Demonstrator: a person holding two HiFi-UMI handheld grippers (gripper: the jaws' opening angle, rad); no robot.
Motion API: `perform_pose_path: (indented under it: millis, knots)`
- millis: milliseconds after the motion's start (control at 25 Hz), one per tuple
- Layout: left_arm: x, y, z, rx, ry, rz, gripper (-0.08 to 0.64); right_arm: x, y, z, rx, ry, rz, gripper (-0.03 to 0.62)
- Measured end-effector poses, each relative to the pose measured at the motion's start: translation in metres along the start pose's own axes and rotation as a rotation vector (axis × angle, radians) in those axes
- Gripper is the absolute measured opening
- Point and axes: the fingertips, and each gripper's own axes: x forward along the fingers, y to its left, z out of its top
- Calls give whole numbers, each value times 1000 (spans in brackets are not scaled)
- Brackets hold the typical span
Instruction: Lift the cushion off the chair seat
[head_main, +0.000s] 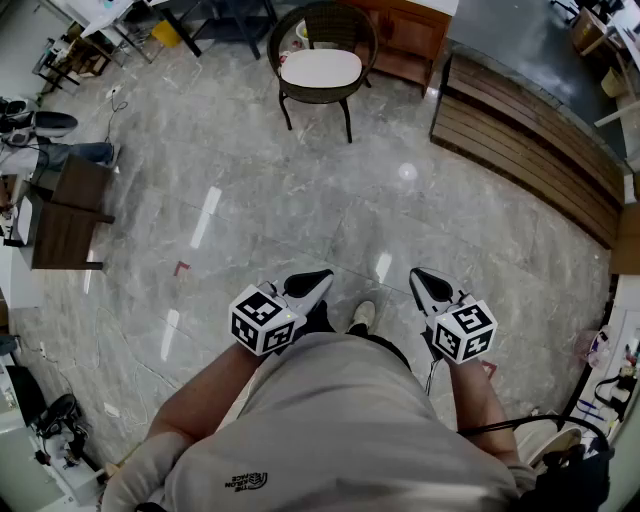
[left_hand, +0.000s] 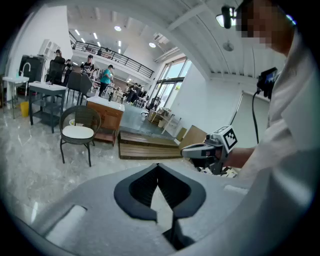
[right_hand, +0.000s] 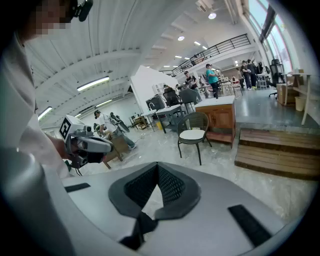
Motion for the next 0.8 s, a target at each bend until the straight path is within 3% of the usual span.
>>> perform_pose_path:
  millis: [120,480,800]
  knots:
    - [0,-19,0,-38,-16,-20,6,-11,0,-1,2,-20,13,12]
    - [6,-36,7,-33,-48,17,6,-17,7,-3,-35,-18,76,12]
    - [-12,-9,13,-56,-42,19,6,19,24,13,-38,-33,113,15]
